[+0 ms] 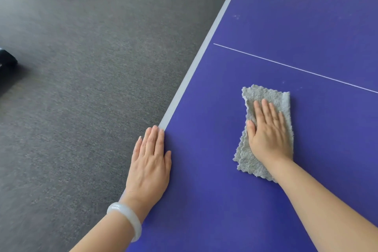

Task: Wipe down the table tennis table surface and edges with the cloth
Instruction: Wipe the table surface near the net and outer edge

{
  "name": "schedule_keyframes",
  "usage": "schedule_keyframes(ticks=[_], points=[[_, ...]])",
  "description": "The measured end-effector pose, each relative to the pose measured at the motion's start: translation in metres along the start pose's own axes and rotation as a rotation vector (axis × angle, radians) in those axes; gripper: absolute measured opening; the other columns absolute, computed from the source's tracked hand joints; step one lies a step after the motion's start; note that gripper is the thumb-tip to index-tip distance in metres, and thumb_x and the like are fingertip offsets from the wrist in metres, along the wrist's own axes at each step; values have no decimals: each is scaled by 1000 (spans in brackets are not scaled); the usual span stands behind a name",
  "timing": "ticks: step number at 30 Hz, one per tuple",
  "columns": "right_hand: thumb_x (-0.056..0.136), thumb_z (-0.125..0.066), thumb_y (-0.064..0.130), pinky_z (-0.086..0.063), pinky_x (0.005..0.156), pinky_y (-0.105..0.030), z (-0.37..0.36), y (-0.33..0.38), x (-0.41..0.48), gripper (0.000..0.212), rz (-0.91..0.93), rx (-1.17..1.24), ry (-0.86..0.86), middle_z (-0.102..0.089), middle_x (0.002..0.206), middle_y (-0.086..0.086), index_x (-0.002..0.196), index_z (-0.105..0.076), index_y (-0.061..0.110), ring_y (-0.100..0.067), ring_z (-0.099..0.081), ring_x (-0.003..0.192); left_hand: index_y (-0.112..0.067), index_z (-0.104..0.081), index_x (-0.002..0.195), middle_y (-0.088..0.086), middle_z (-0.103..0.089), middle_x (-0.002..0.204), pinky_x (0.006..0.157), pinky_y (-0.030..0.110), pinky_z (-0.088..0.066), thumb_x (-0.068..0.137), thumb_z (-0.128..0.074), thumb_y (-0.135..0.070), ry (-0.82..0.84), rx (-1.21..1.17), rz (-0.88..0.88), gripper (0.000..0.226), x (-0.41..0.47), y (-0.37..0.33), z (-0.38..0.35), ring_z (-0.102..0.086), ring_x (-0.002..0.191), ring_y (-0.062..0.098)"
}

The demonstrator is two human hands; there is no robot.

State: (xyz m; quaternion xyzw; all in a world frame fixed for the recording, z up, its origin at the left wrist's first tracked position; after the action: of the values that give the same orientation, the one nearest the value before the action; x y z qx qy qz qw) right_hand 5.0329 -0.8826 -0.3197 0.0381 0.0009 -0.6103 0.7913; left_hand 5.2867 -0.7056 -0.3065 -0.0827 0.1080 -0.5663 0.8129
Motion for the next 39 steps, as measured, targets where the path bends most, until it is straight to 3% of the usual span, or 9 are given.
schedule_keyframes(ticks=[5,8,12,16,22,27,30,36,39], points=[[103,-11,43,1,125,-39,0,-1,-2,60,42,15,0,-1,166,1,158,-7,18,-15,4,153,2,-36,148,16,-30,158,120,42,-14,98,-23,-31,-21,120,-242,61,22,-36,3,-22,148,29],[100,-10,45,1,125,-40,1,4,-3,64,84,25,-18,0,165,2,158,-7,18,-15,5,153,-7,-24,155,7,-13,164,124,39,-2,101,-21,-34,10,143,-452,60,52,-89,-4,-5,152,21],[104,-8,42,1,125,-39,2,-2,-3,59,229,11,4,5,165,4,158,-2,20,-11,10,152,-18,-3,158,-3,6,165,120,33,16,104,-18,-40,72,142,-455,60,79,-114,-24,14,150,12],[106,-15,39,-8,124,-38,4,-52,-28,56,428,1,47,-5,166,5,159,-12,20,-10,-3,153,-22,-6,158,-7,2,165,122,34,11,102,-15,-44,51,98,-440,61,81,-109,-31,11,150,8],[104,-17,48,-5,124,-45,20,-209,5,63,-346,105,-55,-6,165,-13,158,-15,16,-30,-6,152,-20,-15,158,-5,-7,165,123,36,3,99,-17,-44,57,64,-433,64,82,-113,-27,4,151,10],[104,-24,37,-2,124,-42,27,-223,96,63,-545,165,-50,-6,166,-11,158,-8,9,-22,-3,153,-19,-21,157,-4,-13,164,123,37,0,99,-22,-43,47,48,-424,63,85,-114,-28,-3,152,11],[105,-29,29,-3,124,-40,27,-164,121,58,-355,188,-38,-11,165,-8,157,-16,8,-21,-8,153,-20,-20,157,-4,-12,164,123,37,-1,99,-20,-44,55,57,-420,63,84,-113,-29,-2,152,11],[102,-19,38,-2,125,-34,9,-32,52,59,538,89,93,-9,164,6,158,-15,19,-10,-4,152,-22,-16,158,-6,-8,165,123,36,2,99,-17,-46,66,60,-412,63,83,-115,-27,2,151,10],[101,-14,40,-6,125,-37,21,-97,82,61,359,21,-16,-14,164,1,156,-19,15,-15,-12,152,-22,-17,157,-6,-9,165,123,36,1,99,-19,-45,63,59,-412,63,84,-117,-26,0,152,10]])
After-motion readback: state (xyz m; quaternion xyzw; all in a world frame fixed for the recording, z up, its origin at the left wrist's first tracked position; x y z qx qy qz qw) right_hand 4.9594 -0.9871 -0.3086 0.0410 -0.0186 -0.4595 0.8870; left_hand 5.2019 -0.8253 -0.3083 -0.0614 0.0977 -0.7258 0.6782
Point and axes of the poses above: each hand's wrist, its own x-axis towards the middle knuckle, its own z-axis out of the back of the hand, y = z × x, the point moved 7 cm from there along x, towards the middle knuckle
